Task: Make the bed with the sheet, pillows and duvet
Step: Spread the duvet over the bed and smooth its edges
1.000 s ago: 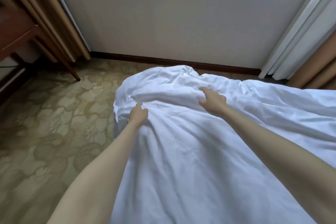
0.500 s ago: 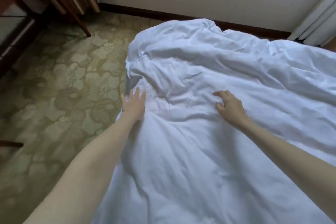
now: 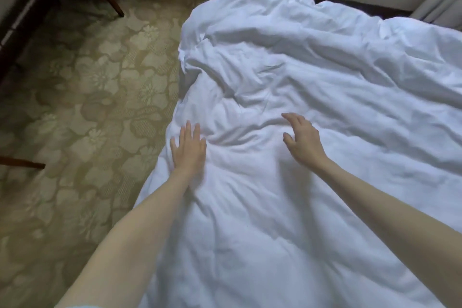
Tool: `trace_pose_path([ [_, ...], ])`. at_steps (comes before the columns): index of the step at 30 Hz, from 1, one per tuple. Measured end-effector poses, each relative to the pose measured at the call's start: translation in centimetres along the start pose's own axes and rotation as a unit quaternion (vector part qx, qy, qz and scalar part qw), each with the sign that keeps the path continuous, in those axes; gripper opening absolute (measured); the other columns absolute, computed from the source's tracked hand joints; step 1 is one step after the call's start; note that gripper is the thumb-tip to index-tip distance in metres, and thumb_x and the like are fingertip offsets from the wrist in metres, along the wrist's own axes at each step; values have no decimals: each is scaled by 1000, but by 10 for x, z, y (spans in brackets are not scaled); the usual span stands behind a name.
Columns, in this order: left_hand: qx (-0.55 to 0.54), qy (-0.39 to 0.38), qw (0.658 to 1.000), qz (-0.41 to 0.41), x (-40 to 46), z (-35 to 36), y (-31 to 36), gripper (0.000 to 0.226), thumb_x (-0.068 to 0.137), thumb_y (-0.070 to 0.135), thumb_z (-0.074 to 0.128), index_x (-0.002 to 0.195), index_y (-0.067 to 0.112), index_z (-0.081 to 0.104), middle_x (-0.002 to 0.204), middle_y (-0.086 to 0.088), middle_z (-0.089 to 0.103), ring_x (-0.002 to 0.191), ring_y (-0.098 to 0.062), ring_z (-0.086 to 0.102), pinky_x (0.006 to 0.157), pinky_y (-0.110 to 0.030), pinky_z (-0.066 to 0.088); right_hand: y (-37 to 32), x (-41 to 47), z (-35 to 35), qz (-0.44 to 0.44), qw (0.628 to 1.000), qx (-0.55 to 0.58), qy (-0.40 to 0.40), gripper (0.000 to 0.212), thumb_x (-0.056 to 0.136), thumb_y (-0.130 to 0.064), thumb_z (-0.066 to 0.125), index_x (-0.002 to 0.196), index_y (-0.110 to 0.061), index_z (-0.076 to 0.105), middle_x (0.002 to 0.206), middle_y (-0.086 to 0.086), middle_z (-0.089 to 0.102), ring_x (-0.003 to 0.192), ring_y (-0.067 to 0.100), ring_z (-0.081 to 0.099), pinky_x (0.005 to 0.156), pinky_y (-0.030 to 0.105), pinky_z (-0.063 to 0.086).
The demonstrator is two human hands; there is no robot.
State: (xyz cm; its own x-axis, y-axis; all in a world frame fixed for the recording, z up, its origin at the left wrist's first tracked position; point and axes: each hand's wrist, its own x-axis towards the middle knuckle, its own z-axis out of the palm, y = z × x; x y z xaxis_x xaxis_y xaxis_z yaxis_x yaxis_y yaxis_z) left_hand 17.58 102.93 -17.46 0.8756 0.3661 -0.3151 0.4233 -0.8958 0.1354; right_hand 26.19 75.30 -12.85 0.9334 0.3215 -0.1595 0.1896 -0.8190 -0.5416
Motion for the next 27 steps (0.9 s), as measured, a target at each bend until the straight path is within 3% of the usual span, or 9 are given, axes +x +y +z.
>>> trace_pose_path([
  [4,-57,122,981,138,35,-45,64,46,98,23,37,143,14,41,151,-8,37,139,-24,35,108,-43,26,9,16,-35,25,998,-6,61,39,89,-4,50,127,-10,57,126,8,57,114,30,51,97,38,31],
  [9,-97,131,968,191,77,-64,148,41,94,16,42,135,15,48,140,-4,49,124,-27,47,98,-41,34,40,51,-87,51,993,-28,105,36,90,-3,45,123,-10,58,122,6,59,115,27,50,96,36,28],
  [18,-223,123,952,170,140,-68,259,41,99,18,38,139,15,44,138,-7,45,126,-27,40,100,-41,30,119,144,-171,121,972,-98,174,35,90,-4,40,121,-9,56,125,9,54,116,30,47,94,40,32],
  [22,-240,171,935,195,183,-74,290,37,97,14,40,133,14,50,136,-6,48,122,-26,45,98,-40,33,141,187,-186,103,971,-140,166,38,91,-2,36,125,-10,52,126,10,52,116,30,46,93,39,31],
  [27,-152,156,942,254,242,-84,336,40,99,18,38,138,11,43,146,-7,42,131,-26,40,101,-40,31,164,229,-194,97,967,-134,193,32,89,3,39,119,-3,48,120,13,43,92,36,51,65,39,41],
])
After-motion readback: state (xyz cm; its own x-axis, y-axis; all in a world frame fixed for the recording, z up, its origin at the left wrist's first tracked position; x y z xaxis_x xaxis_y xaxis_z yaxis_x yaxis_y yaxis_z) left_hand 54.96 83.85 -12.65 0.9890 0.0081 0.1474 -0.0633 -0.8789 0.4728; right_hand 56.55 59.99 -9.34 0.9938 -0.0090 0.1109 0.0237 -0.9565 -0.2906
